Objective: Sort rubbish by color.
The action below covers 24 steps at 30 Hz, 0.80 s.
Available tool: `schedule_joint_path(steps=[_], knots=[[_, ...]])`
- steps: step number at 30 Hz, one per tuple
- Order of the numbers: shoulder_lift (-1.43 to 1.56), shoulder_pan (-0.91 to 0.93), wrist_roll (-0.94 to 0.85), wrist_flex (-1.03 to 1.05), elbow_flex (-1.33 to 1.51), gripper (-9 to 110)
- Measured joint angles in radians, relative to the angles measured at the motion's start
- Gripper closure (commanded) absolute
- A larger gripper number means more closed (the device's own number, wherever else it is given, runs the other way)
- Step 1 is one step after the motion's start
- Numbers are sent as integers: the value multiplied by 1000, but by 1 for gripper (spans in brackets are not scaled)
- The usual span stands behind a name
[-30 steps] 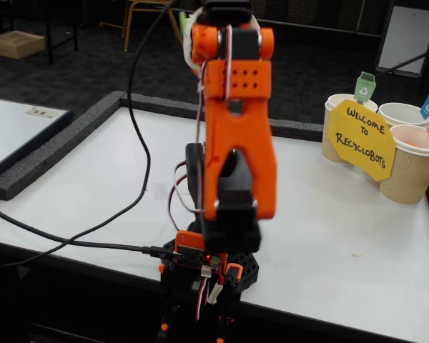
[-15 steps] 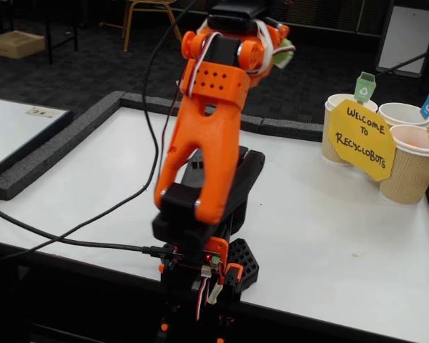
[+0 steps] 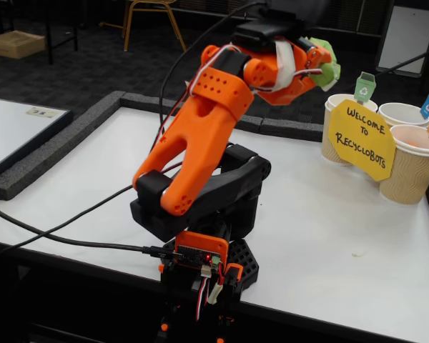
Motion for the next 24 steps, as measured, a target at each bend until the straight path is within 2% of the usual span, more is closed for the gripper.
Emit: schedule_joint_path(steps=[11, 24], knots=[[-35, -60, -48, -100, 20, 101], [-552, -72, -63, -278, -147, 101]])
